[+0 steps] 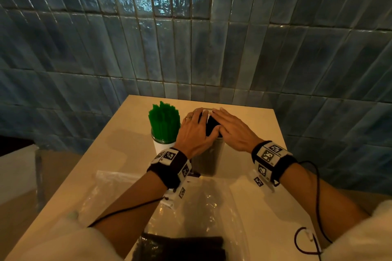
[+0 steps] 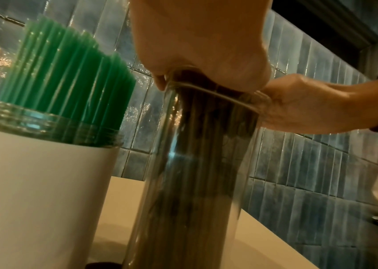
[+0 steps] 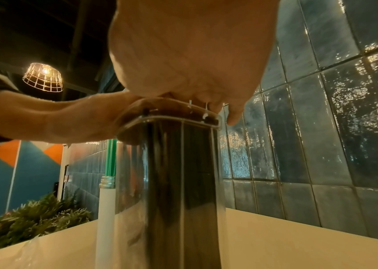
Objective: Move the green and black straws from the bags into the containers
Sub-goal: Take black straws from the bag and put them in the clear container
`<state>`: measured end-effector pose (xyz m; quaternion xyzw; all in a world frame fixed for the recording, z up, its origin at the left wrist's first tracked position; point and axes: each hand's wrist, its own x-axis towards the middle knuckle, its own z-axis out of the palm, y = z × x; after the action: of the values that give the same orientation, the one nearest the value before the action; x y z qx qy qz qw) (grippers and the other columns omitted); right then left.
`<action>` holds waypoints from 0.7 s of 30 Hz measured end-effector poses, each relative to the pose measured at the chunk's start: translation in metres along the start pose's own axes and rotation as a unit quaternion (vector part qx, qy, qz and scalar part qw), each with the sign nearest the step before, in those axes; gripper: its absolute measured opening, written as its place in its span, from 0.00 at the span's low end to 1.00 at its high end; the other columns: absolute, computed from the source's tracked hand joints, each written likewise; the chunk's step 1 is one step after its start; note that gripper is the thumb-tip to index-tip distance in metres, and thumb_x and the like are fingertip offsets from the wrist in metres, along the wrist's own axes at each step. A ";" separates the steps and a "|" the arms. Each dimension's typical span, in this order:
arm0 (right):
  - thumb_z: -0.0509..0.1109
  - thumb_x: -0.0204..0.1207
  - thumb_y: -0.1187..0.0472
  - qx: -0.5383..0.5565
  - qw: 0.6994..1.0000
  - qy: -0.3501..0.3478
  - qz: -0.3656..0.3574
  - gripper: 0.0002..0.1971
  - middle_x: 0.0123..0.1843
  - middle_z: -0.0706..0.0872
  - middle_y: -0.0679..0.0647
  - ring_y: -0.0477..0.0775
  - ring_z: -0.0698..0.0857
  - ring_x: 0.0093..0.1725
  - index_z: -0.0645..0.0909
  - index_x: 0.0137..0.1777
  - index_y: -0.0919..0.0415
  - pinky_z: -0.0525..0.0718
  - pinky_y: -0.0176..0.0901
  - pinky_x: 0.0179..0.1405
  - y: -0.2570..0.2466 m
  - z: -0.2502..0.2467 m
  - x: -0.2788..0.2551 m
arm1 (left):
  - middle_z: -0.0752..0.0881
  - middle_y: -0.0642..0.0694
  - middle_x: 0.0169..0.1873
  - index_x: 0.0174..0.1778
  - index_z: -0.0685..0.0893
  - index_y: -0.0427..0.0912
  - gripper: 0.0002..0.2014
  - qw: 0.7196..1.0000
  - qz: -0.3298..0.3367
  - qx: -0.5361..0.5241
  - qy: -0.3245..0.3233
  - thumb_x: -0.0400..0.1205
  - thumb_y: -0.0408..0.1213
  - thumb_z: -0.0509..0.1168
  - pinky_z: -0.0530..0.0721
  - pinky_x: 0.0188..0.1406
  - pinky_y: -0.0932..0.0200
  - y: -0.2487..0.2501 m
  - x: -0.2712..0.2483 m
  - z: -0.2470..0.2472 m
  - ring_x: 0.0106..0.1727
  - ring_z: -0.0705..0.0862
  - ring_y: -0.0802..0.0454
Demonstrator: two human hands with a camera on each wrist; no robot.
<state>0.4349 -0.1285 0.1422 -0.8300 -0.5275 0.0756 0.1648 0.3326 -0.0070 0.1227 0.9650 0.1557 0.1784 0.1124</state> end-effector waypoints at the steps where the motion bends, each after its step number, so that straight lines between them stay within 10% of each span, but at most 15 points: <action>1: 0.48 0.87 0.56 -0.015 1.000 -0.004 -0.001 0.25 0.84 0.53 0.53 0.51 0.49 0.83 0.52 0.83 0.57 0.45 0.42 0.79 0.002 0.000 0.001 | 0.68 0.37 0.75 0.76 0.66 0.38 0.42 1.000 -0.002 0.002 0.003 0.77 0.65 0.35 0.60 0.76 0.50 0.001 0.000 -0.001 0.74 0.67 0.41; 6: 0.45 0.86 0.53 -0.042 0.999 -0.017 0.009 0.25 0.84 0.53 0.51 0.50 0.50 0.83 0.51 0.83 0.54 0.45 0.51 0.81 0.001 -0.002 0.001 | 0.51 0.38 0.82 0.82 0.49 0.37 0.40 0.998 -0.046 -0.044 -0.025 0.81 0.63 0.41 0.36 0.75 0.57 0.003 -0.002 -0.001 0.82 0.45 0.44; 12: 0.45 0.80 0.51 0.040 0.989 0.139 -0.027 0.28 0.84 0.55 0.50 0.46 0.53 0.82 0.57 0.81 0.55 0.47 0.46 0.81 0.001 0.005 -0.023 | 0.42 0.42 0.82 0.82 0.40 0.42 0.44 0.989 -0.036 -0.129 -0.060 0.76 0.60 0.50 0.45 0.80 0.48 -0.006 -0.014 -0.010 0.82 0.41 0.47; 17: 0.43 0.81 0.47 0.008 0.998 0.055 -0.023 0.29 0.84 0.50 0.48 0.38 0.43 0.79 0.52 0.82 0.50 0.46 0.53 0.83 0.006 0.017 -0.041 | 0.42 0.45 0.82 0.82 0.38 0.41 0.48 0.988 -0.039 -0.135 -0.061 0.78 0.64 0.58 0.47 0.79 0.51 -0.005 -0.023 -0.005 0.82 0.42 0.51; 21: 0.50 0.82 0.51 0.183 0.962 0.197 0.044 0.27 0.83 0.56 0.49 0.40 0.54 0.79 0.57 0.81 0.52 0.52 0.38 0.77 0.002 0.022 -0.064 | 0.42 0.45 0.82 0.82 0.42 0.43 0.43 0.991 -0.011 -0.136 -0.002 0.80 0.60 0.58 0.54 0.79 0.49 -0.004 -0.034 -0.009 0.82 0.44 0.50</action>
<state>0.4019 -0.1829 0.1178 -0.8065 -0.4247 0.0126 0.4112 0.2981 -0.0135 0.1192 0.9396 0.1400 0.1945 0.2444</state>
